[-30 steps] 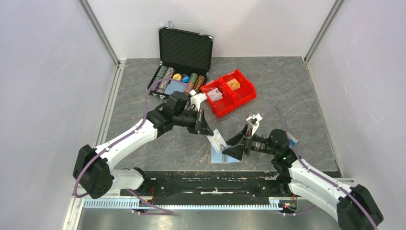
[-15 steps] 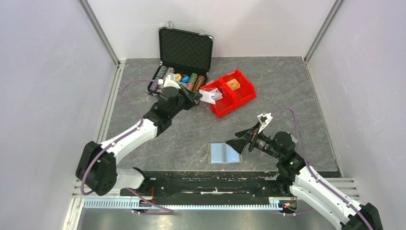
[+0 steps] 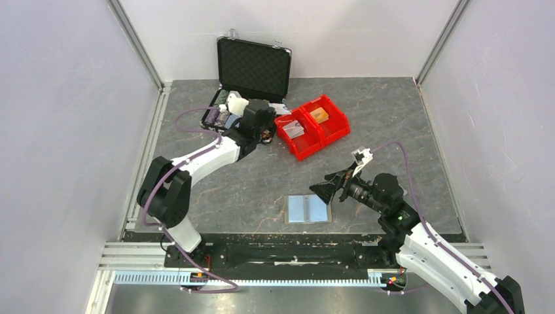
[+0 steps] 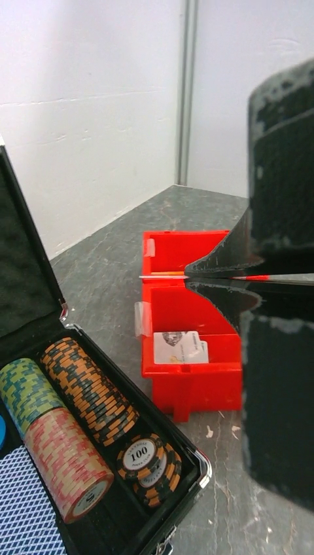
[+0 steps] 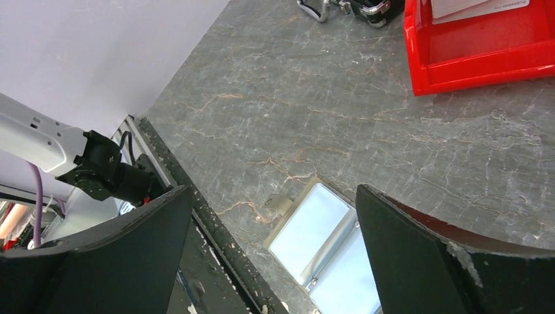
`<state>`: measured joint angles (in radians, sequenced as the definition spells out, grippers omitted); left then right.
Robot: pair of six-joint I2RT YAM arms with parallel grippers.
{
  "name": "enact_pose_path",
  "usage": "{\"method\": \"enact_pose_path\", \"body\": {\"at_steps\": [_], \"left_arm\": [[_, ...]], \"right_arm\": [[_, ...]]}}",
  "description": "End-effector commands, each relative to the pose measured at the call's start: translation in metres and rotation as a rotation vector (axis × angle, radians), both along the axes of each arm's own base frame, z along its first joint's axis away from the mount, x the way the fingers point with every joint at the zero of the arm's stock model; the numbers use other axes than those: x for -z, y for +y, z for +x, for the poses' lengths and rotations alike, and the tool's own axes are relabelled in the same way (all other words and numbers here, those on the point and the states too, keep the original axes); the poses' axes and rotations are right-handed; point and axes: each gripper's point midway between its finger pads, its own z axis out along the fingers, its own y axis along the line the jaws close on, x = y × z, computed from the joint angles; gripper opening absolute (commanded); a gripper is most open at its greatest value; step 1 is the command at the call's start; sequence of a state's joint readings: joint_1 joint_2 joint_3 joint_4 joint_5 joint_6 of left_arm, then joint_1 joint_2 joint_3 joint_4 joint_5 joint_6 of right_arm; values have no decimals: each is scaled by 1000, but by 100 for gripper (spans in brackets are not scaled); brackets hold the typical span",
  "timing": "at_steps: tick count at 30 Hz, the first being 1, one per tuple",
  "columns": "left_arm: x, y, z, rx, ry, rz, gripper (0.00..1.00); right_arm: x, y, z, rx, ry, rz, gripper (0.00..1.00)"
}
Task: Take the credit cards out of the card holder
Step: Place the credit card in the storage box.
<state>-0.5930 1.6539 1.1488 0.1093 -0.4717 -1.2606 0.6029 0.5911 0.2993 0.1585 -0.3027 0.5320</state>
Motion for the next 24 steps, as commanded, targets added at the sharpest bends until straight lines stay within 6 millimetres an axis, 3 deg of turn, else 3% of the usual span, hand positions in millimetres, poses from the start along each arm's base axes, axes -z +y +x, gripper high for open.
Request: {"method": "enact_pose_path", "body": {"at_steps": [1,5,12,24], "left_arm": [[12,6,16,-143,28,-25,2],[31,-7,22,-129,59,-42,2],[47,-28,29,-113,20,0,2],[59,-45,28,-146,0,58,2]], "right_arm": [[-20,-2,9,30,-57,-8,98],[-19,-5,12,45,-59,-37,98],[-19,-8,16,59,-64,-73,98],[-22,-13,20,82,-71,-114,98]]}}
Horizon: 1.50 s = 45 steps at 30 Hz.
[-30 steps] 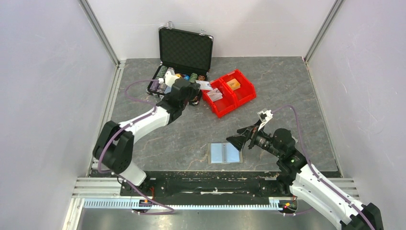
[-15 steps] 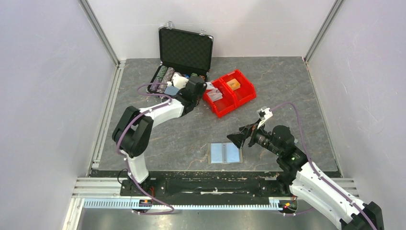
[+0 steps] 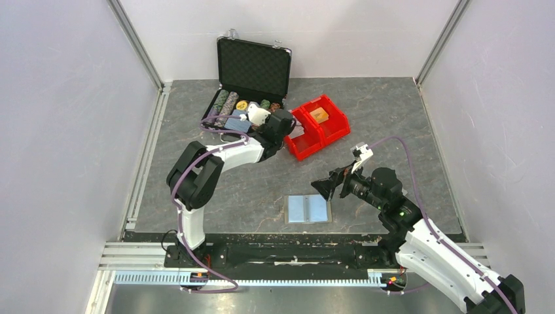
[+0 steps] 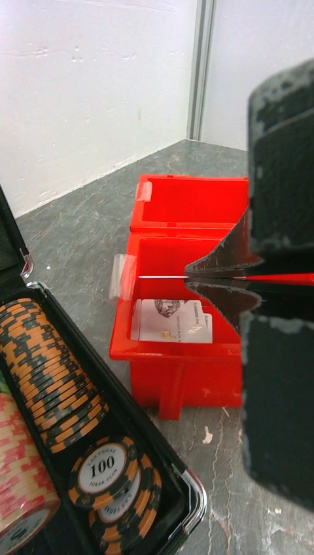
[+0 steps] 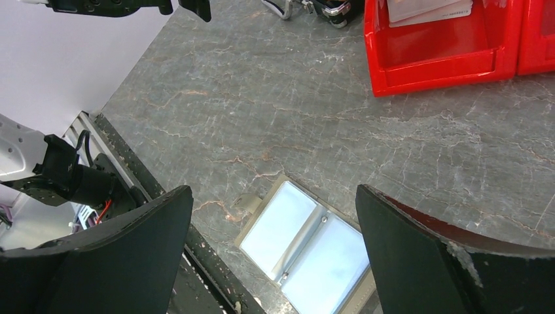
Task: Take the credit cards out of the card holder
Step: Place the credit card in the storage box.
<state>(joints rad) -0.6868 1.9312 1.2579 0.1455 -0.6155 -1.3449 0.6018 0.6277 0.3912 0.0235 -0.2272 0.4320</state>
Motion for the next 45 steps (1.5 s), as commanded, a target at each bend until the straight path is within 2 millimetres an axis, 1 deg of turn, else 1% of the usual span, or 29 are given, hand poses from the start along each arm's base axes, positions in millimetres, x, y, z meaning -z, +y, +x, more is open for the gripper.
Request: {"method": "enact_pose_path", "body": {"at_steps": [1,4,7,10,16,20,28,31,34,38,45], "left_arm": [[-14,0,10,-86,-63,6,2],[-7,-2,8,-108,-51,11,2],[-8,-5,7,-121,-57,28,2],[-7,-2,9,-148,-56,43,2],[-3,3,13,-176,-61,90,3],[1,6,14,-182,-58,120,6],[12,2,17,-166,-46,154,6],[11,3,19,-169,-54,178,7],[14,4,21,-168,-53,204,9],[18,3,21,-170,-53,208,9],[15,3,25,-178,-68,227,9]], "right_arm": [[-21,-2,7,19,-55,3,98],[-23,-5,7,25,-64,-4,98],[-21,-12,6,50,-65,-24,98],[-26,-15,5,63,-78,-21,98],[-29,-15,5,54,-77,-35,98],[-33,-15,3,46,-74,-39,98],[-46,-18,4,65,-91,-30,98],[-50,-19,4,70,-99,-26,98],[-51,-19,4,73,-97,-24,98],[-51,-19,3,73,-93,-20,98],[-53,-19,4,73,-88,-23,98]]}}
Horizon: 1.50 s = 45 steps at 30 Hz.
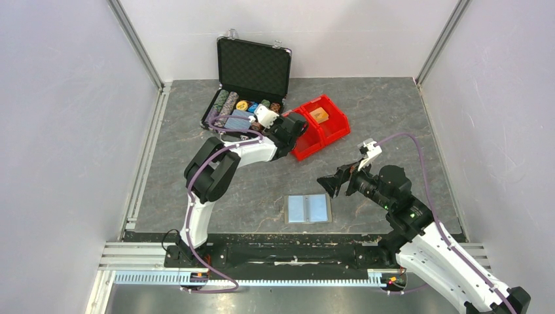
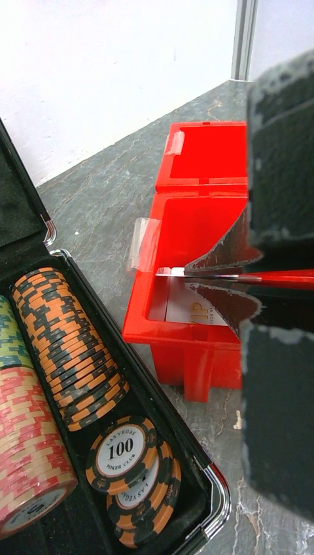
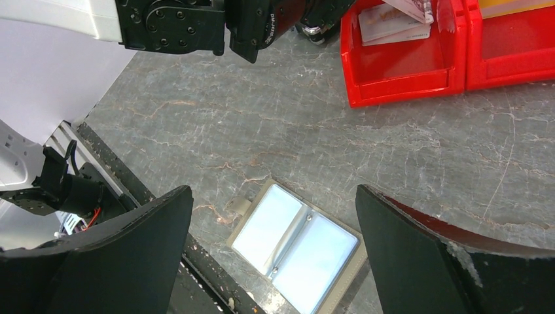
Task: Take the credit cards out of the card holder
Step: Place the credit card in the storage box.
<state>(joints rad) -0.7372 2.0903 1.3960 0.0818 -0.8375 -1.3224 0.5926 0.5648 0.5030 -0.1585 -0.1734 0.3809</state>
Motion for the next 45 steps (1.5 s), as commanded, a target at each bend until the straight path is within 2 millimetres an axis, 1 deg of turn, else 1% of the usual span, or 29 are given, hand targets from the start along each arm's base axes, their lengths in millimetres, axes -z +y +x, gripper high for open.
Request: {"method": "enact_pose_path", "body": {"at_steps": [1,5,9,10,12,13,14,16,19,23,28,31,32,33,35,37,39,42,45], "left_arm": [[-15,6,12,-49,-57,68,9],[-16,8,12,-70,-67,62,5],[-14,10,12,-85,-71,68,5],[-12,10,12,-88,-70,68,6],[-13,11,12,-89,-71,68,14],[-13,10,12,-87,-71,66,20],[-16,9,12,-83,-73,66,25],[-22,7,12,-77,-80,70,31],[-34,4,11,-62,-92,65,34],[-54,0,9,-27,-108,54,38],[-74,3,-3,18,-110,18,44],[-86,2,-17,99,-98,-3,46],[-92,0,-23,141,-96,-9,47],[-95,-1,-30,190,-88,6,48],[-106,-7,-48,338,-83,52,51],[-113,-11,-67,508,-69,124,54],[-111,-6,-88,623,-7,175,56],[-103,13,-119,707,97,240,57],[-89,22,-153,825,169,278,59]], "right_arm": [[-26,-1,5,18,-51,22,98],[-26,-2,6,23,-48,21,98],[-24,-2,5,26,-43,23,98],[-24,-2,5,26,-42,24,98],[-24,-2,5,27,-44,26,98],[-24,-2,5,26,-43,26,98],[-25,-2,5,26,-45,27,98],[-26,-2,5,25,-47,27,98],[-27,-1,4,18,-45,29,98],[-19,0,3,14,-19,25,98],[-8,2,1,3,20,17,98],[4,2,0,5,65,-5,98],[11,1,1,12,90,-20,98],[17,-1,1,25,112,-34,98],[32,-3,1,40,162,-60,98],[41,-1,-1,34,198,-65,98],[47,3,-4,20,226,-50,95],[55,11,-9,-18,259,-16,87],[65,16,-11,-22,304,14,83]]}}
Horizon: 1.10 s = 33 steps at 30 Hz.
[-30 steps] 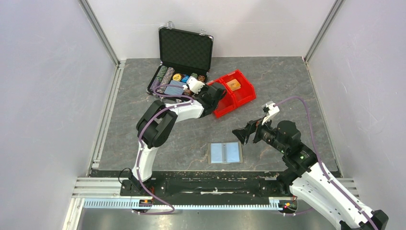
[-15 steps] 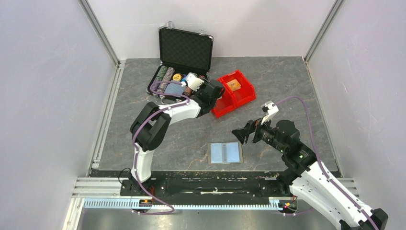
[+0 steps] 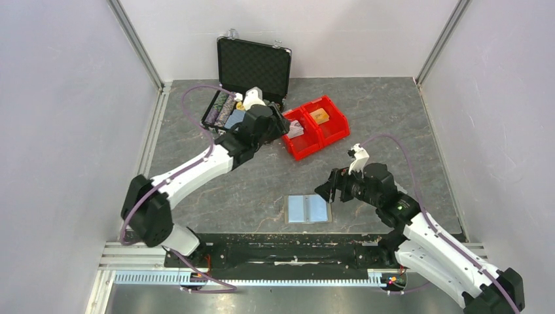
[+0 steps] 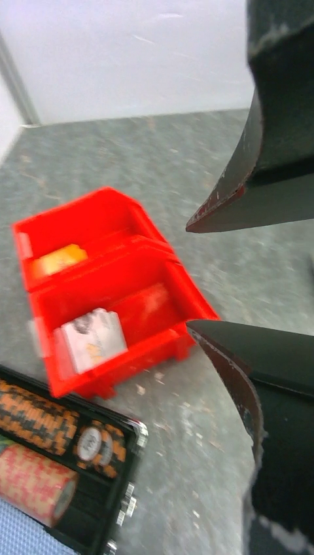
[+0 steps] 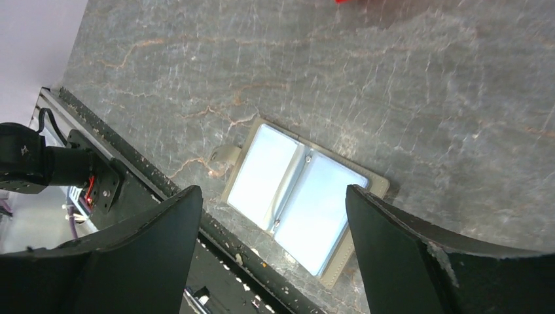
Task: Take the credit cards out of the card holder
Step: Place the credit card in the storage box, then remove the credit card from the card holder.
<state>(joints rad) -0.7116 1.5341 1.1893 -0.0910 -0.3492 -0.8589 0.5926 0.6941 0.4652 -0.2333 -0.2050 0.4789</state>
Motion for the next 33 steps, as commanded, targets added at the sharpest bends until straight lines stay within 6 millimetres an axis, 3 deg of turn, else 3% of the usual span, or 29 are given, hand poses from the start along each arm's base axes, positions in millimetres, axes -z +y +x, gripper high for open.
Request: {"method": "enact_pose_path", "body": {"at_steps": [1,7,10,23,33], "left_arm": [[42,16,-67,277,156,189,62],[96,16,-133,484,345,147,73],[118,11,-152,533,383,102,75],[171,6,-190,663,508,93,73],[186,5,-215,703,556,120,68]], "right_arm": [[5,12,-1,-7,49,79,80],[24,16,2,40,105,92,71],[32,23,1,47,115,66,74],[39,46,-5,75,112,-24,77],[39,55,-6,69,111,-37,76]]}}
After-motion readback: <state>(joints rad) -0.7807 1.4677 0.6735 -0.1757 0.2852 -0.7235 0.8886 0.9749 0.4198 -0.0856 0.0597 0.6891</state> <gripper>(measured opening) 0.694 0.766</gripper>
